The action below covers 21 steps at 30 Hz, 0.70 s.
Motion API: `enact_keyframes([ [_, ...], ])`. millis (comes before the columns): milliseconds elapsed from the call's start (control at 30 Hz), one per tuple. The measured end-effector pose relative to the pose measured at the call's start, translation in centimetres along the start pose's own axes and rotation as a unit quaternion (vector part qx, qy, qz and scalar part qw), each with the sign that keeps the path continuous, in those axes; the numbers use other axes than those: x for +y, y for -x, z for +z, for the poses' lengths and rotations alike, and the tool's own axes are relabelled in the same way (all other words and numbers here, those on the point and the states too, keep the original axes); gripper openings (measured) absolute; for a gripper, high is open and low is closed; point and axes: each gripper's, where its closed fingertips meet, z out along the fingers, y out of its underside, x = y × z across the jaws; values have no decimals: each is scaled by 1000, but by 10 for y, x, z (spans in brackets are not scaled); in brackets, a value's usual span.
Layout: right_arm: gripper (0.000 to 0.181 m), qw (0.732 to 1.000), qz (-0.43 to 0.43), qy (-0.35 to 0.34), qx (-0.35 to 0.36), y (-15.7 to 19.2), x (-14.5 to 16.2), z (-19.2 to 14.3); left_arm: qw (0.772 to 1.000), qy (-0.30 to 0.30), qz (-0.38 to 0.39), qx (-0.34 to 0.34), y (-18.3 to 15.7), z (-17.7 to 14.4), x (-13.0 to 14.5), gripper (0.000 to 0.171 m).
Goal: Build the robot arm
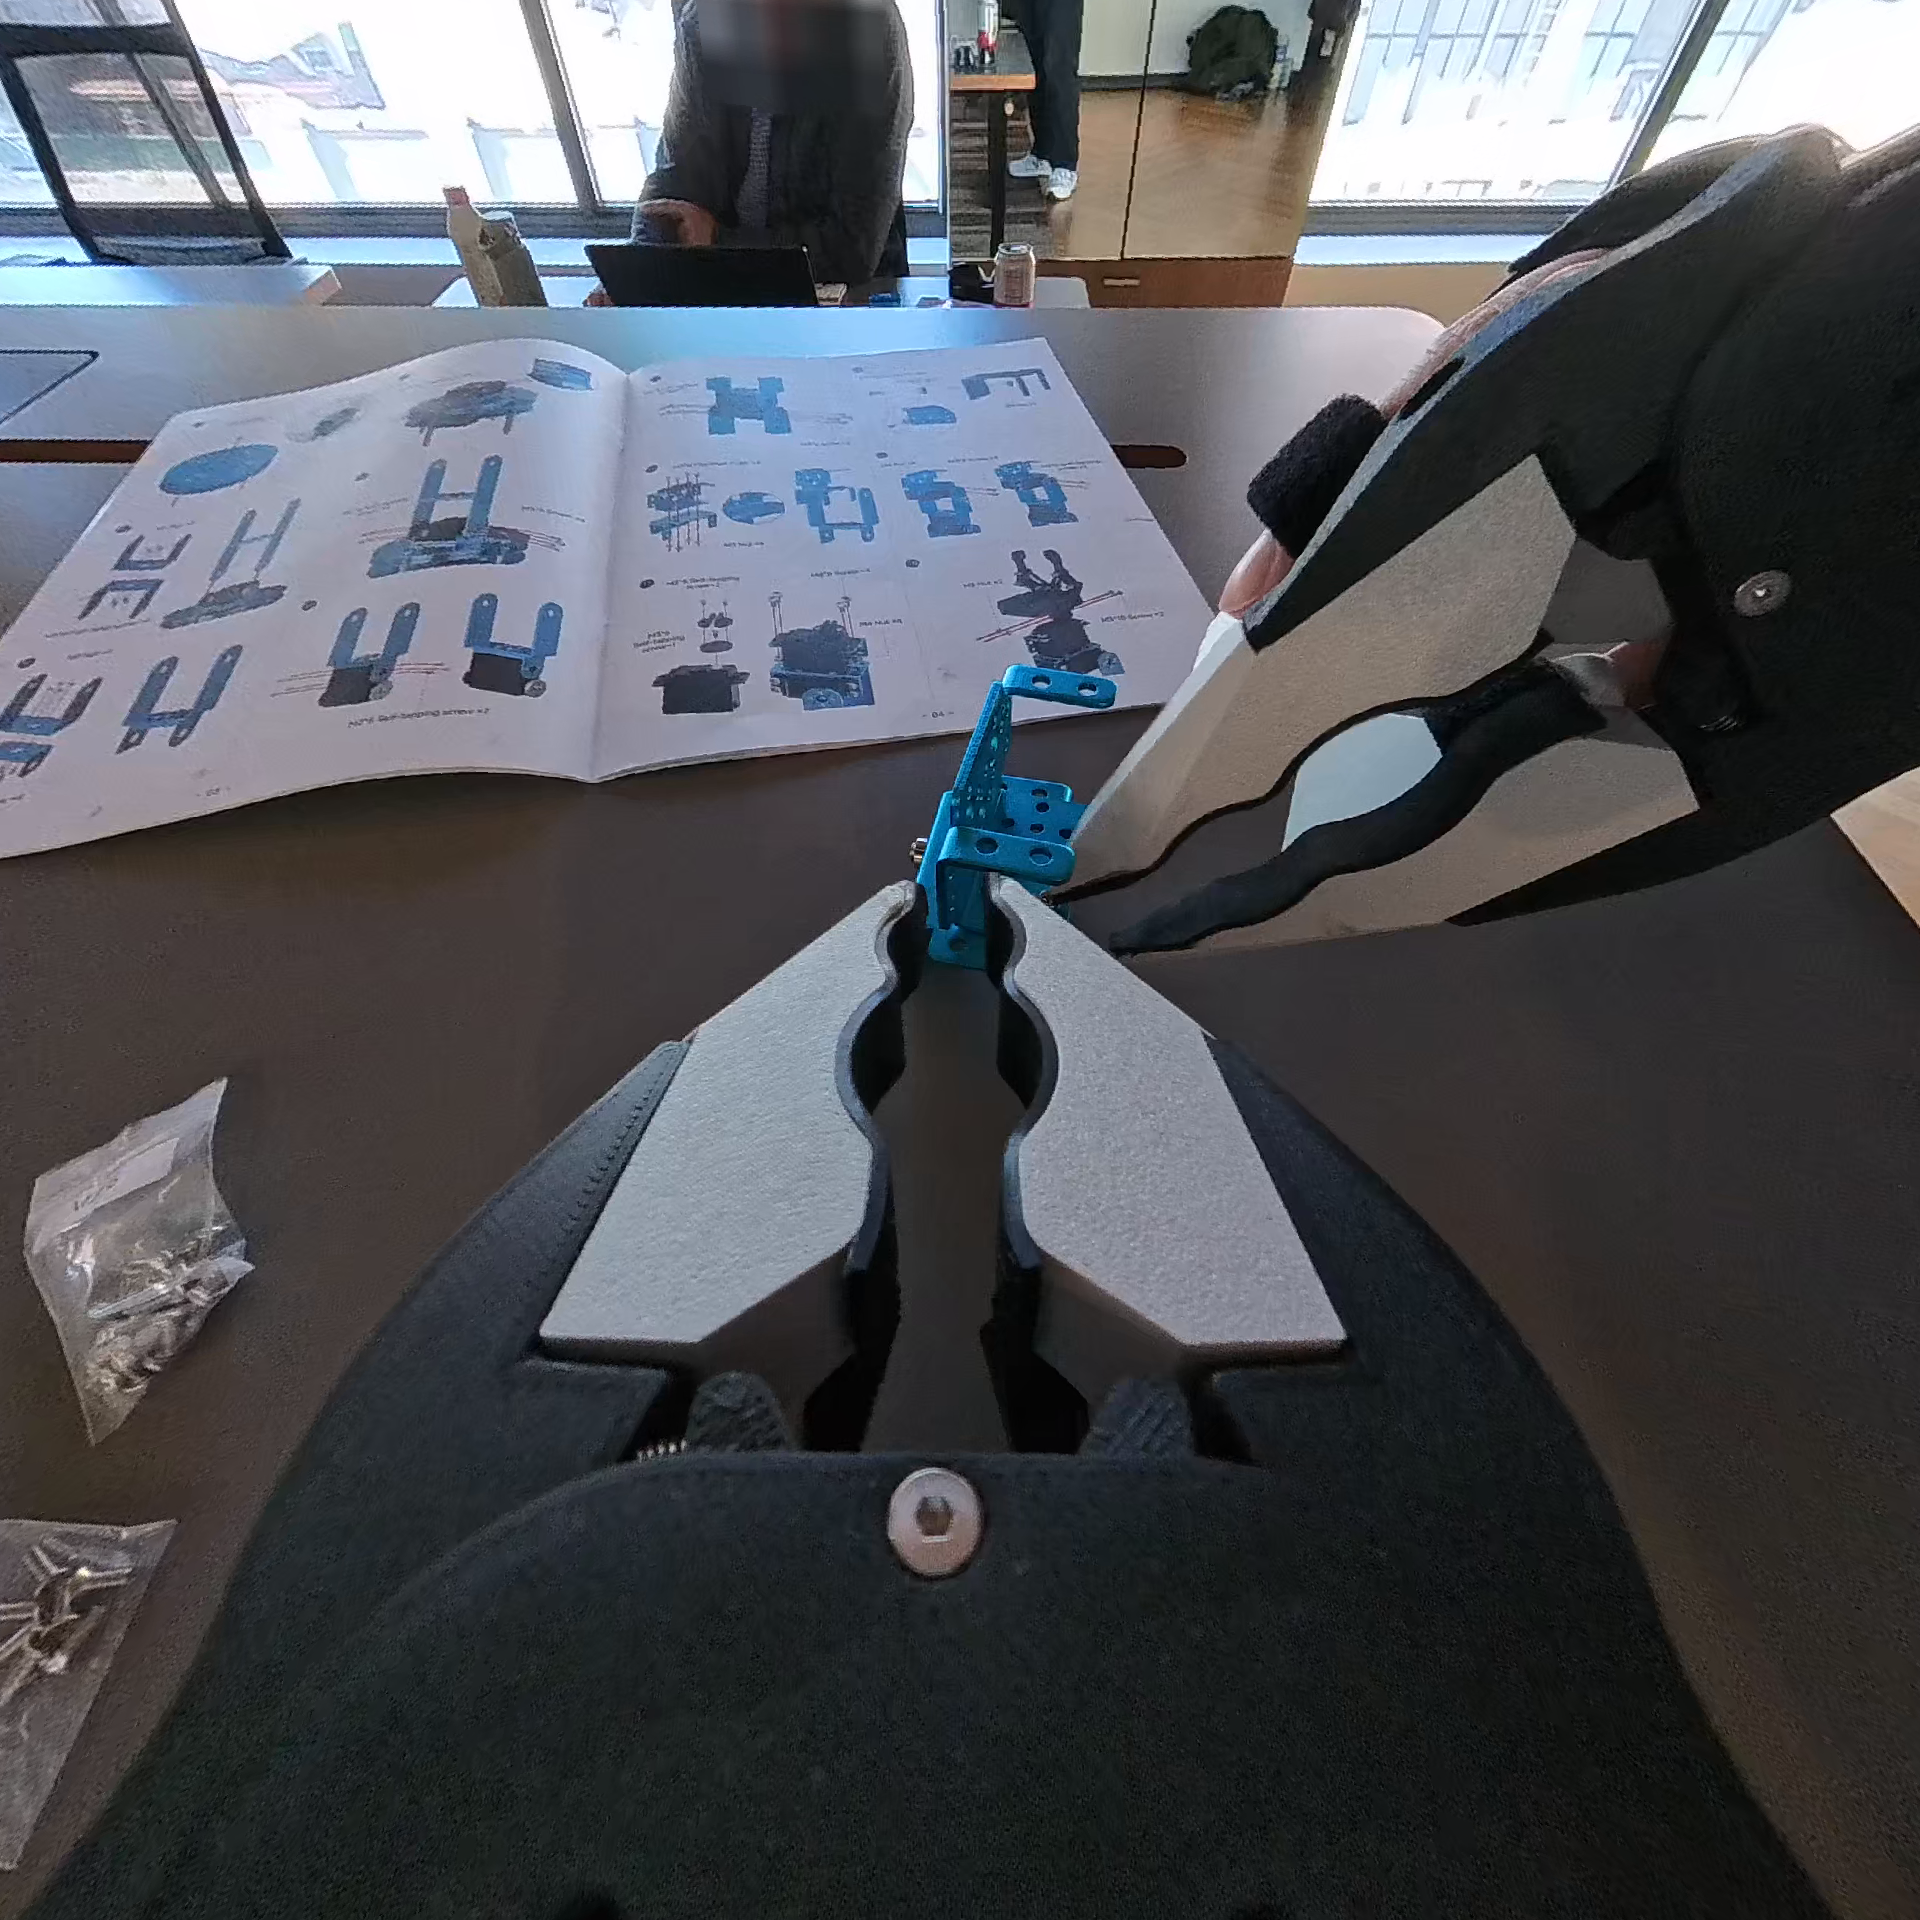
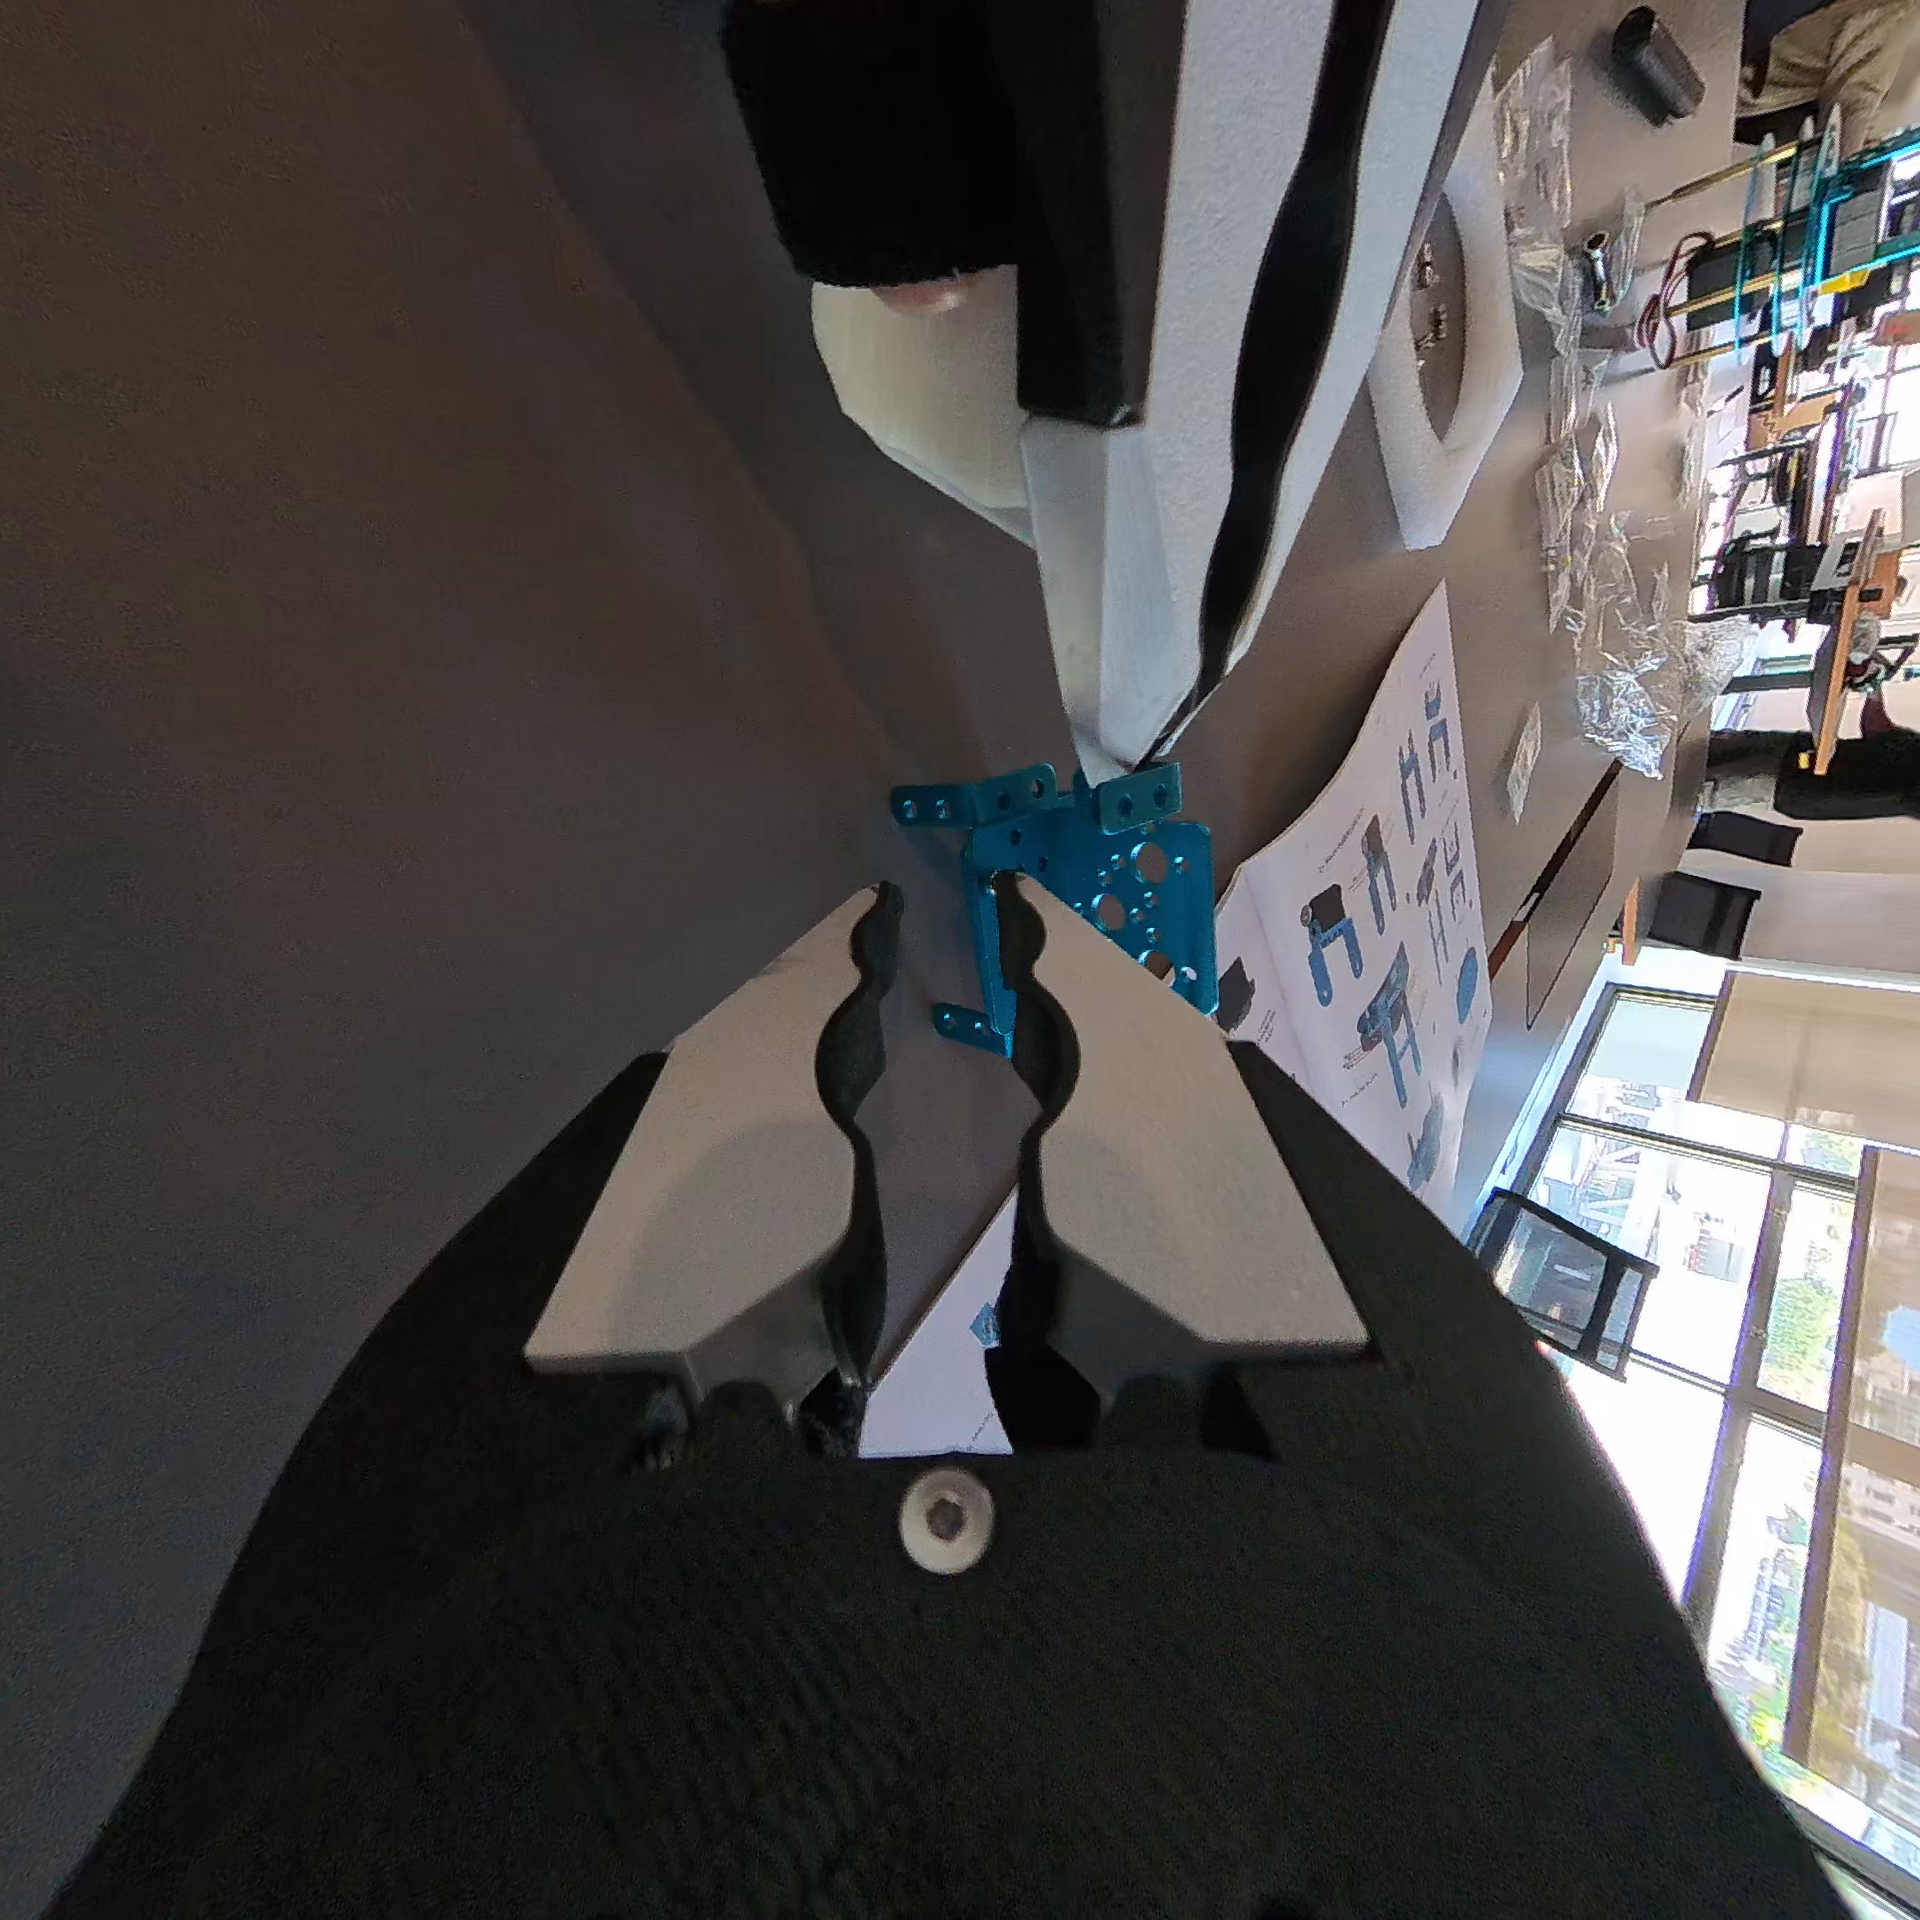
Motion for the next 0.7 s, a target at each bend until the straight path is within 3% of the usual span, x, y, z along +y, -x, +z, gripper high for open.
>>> enact_keyframes([
  [467, 28, 1000, 29, -8, 1, 4, 2, 0, 1000, 4, 6, -1, -3, -3, 2, 14],
  [700, 28, 994, 87, -50, 51, -16, -4, -37, 1000, -5, -1, -4, -1, -7, 1, 16],
])
